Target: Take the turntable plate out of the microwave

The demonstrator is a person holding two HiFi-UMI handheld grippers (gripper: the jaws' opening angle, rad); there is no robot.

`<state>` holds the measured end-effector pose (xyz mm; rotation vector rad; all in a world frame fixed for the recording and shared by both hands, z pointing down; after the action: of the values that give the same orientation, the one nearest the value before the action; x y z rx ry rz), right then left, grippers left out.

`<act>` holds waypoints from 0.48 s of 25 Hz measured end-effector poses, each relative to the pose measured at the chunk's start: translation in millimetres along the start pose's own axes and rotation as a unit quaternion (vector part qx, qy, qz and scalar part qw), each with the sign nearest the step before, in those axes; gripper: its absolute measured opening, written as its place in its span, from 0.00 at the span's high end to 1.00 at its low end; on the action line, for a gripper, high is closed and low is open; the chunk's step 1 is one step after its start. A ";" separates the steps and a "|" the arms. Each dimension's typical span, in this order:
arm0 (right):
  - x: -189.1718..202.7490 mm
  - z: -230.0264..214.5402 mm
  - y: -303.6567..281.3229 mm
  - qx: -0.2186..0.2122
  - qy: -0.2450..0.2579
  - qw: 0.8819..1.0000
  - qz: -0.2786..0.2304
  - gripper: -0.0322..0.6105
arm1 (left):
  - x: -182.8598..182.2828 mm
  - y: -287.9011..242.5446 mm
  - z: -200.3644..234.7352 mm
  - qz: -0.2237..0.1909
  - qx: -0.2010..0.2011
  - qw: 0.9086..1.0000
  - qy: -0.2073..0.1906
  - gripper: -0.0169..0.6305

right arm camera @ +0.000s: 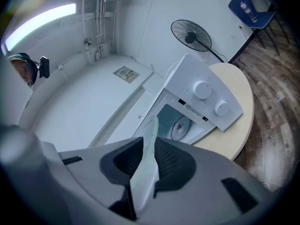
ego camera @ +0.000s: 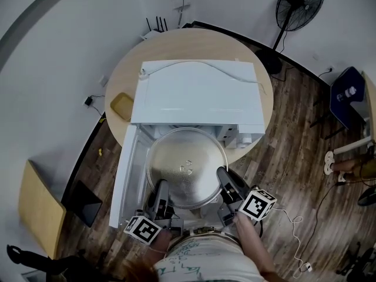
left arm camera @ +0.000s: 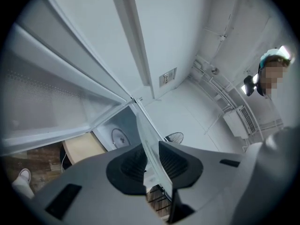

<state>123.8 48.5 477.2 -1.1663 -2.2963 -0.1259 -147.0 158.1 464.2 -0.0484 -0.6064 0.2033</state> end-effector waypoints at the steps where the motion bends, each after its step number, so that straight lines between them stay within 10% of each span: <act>1: -2.0 2.0 -0.4 -0.003 0.002 1.000 0.000 0.84 | -2.1 0.3 -2.9 -0.002 0.002 1.000 -0.001 0.84; 12: -38.5 23.5 -15.0 -0.032 0.020 0.999 0.006 0.85 | -21.5 -13.0 -26.0 -0.026 0.011 1.000 0.000 0.85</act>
<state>120.1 19.2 439.9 -1.1987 -2.2657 -0.2170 -147.1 141.4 432.1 -0.0118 -0.6057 0.1597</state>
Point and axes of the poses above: the fingertips, and each gripper's own axes: y backward along the fingers, z to its left, x out of its underside, the point moved 9 cm from there along y, backward along the fingers, and after that the axes turned 2 degrees about z, right-handed, at the moved point
